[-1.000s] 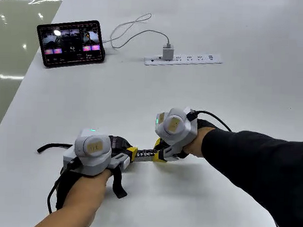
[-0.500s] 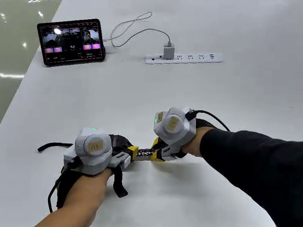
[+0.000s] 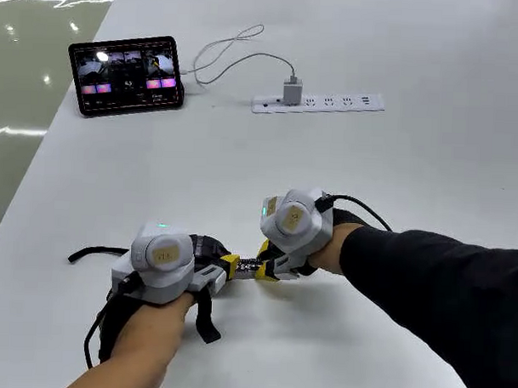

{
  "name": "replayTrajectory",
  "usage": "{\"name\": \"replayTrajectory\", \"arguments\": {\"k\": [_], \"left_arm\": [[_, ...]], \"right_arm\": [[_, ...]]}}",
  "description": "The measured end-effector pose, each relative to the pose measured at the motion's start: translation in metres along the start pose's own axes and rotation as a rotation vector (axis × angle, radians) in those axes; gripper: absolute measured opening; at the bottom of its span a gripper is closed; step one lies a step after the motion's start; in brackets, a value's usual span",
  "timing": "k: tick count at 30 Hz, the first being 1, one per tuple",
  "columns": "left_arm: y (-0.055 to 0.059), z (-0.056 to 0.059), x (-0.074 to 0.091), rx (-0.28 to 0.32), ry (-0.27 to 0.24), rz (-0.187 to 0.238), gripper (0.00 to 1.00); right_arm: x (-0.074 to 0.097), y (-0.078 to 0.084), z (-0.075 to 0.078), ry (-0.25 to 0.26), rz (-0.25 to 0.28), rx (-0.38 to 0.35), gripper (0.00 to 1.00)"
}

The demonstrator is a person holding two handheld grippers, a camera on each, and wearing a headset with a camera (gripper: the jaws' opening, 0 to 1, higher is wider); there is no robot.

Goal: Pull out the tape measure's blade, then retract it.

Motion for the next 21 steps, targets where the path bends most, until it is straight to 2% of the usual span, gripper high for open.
{"name": "replayTrajectory", "arguments": {"k": [8,21], "left_arm": [[-0.0004,-0.001,-0.0006,0.004,-0.003,-0.002,0.61],[-0.0008,-0.0011,-0.0001,0.011,-0.002,-0.003,0.61]], "right_arm": [[-0.0032,-0.0037,0.0015,0.012,0.023,0.002,0.1],[-0.0077,-0.0082,0.0013,0.002,0.049,-0.01,0.1]]}}
Point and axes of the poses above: the centre of the closed fingertips' face, and the gripper's own axes: x roughly backward along the fingers, z roughly to its right, y roughly out of its underside, the point moved 2 cm from there along x, roughly backward along the fingers, and after that the axes turned 1 degree about -y, right-handed, at the moved point
